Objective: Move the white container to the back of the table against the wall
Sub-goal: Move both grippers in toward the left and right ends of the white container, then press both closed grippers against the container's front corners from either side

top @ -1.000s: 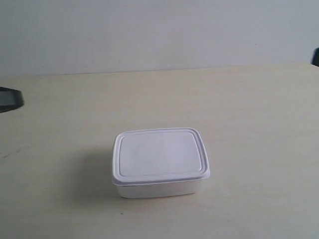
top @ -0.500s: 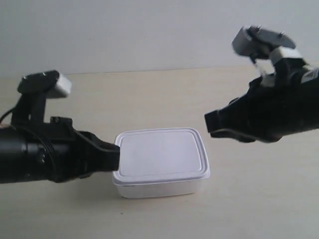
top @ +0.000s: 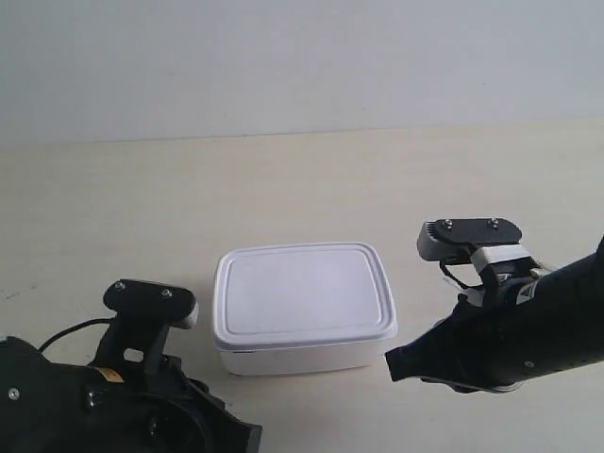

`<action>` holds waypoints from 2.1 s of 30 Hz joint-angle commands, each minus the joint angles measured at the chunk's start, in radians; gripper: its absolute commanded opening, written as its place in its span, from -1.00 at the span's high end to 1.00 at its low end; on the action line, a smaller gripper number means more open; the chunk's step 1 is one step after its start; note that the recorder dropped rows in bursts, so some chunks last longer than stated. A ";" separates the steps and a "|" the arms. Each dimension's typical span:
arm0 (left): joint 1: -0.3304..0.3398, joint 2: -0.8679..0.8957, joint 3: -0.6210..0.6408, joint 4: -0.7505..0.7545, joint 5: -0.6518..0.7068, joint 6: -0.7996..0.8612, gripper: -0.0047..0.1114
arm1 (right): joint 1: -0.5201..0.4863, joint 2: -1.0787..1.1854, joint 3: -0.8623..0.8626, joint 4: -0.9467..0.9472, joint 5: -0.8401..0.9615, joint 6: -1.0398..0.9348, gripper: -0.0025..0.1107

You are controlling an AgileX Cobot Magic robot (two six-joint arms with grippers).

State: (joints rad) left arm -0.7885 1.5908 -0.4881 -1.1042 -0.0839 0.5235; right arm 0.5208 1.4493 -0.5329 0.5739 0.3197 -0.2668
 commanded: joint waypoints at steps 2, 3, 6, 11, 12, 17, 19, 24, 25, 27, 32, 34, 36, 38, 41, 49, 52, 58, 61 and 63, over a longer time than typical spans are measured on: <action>-0.073 0.038 -0.003 -0.005 -0.113 -0.060 0.92 | 0.052 0.021 0.019 0.048 -0.050 -0.003 0.96; -0.073 0.038 -0.003 -0.005 -0.120 -0.063 0.92 | 0.077 0.031 0.019 0.057 -0.077 -0.003 0.96; -0.073 0.038 -0.003 0.024 -0.151 -0.095 0.92 | 0.141 0.083 0.018 0.057 -0.156 0.005 0.96; -0.073 0.038 -0.026 0.054 -0.157 -0.115 0.92 | 0.143 0.127 0.016 0.064 -0.208 0.005 0.96; -0.073 0.042 -0.030 0.054 -0.154 -0.113 0.92 | 0.143 0.132 0.016 0.064 -0.214 0.005 0.96; -0.073 0.042 -0.050 0.067 -0.155 -0.113 0.92 | 0.143 0.134 0.013 0.064 -0.220 0.005 0.96; -0.073 0.042 -0.050 0.070 -0.155 -0.113 0.92 | 0.143 0.134 0.009 0.080 -0.223 0.005 0.96; -0.073 0.042 -0.050 0.072 -0.153 -0.111 0.92 | 0.143 0.136 -0.021 0.085 -0.218 0.005 0.96; -0.073 0.042 -0.050 0.072 -0.156 -0.111 0.92 | 0.143 0.136 -0.021 0.085 -0.216 0.005 0.96; -0.073 0.042 -0.050 0.072 -0.161 -0.111 0.92 | 0.143 0.136 -0.021 0.085 -0.216 0.005 0.96; -0.070 0.042 -0.050 0.105 -0.185 -0.111 0.92 | 0.143 0.136 -0.023 0.085 -0.213 0.005 0.96; -0.070 0.044 -0.050 0.107 -0.183 -0.108 0.92 | 0.143 0.136 -0.023 0.085 -0.210 0.005 0.96; -0.070 0.054 -0.050 0.107 -0.183 -0.108 0.92 | 0.143 0.136 -0.023 0.094 -0.201 0.005 0.96; -0.070 0.074 -0.050 0.109 -0.185 -0.108 0.92 | 0.143 0.136 -0.024 0.094 -0.201 0.005 0.96; -0.070 0.116 -0.059 0.124 -0.210 -0.112 0.92 | 0.143 0.136 -0.024 0.094 -0.216 0.005 0.96; -0.070 0.193 -0.120 0.129 -0.253 -0.112 0.92 | 0.143 0.160 -0.052 0.094 -0.217 -0.001 0.96; -0.070 0.209 -0.120 0.129 -0.281 -0.109 0.92 | 0.143 0.188 -0.064 0.094 -0.218 -0.001 0.96; -0.068 0.217 -0.120 0.130 -0.324 -0.109 0.92 | 0.143 0.233 -0.094 0.094 -0.245 -0.004 0.96; -0.058 0.217 -0.125 0.138 -0.337 -0.107 0.92 | 0.143 0.243 -0.110 0.094 -0.247 -0.006 0.96; -0.034 0.217 -0.140 0.152 -0.314 -0.103 0.92 | 0.143 0.242 -0.121 0.094 -0.247 -0.011 0.96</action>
State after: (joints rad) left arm -0.8445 1.8059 -0.6110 -0.9682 -0.3935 0.4145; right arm 0.6614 1.6887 -0.6365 0.6687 0.0865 -0.2654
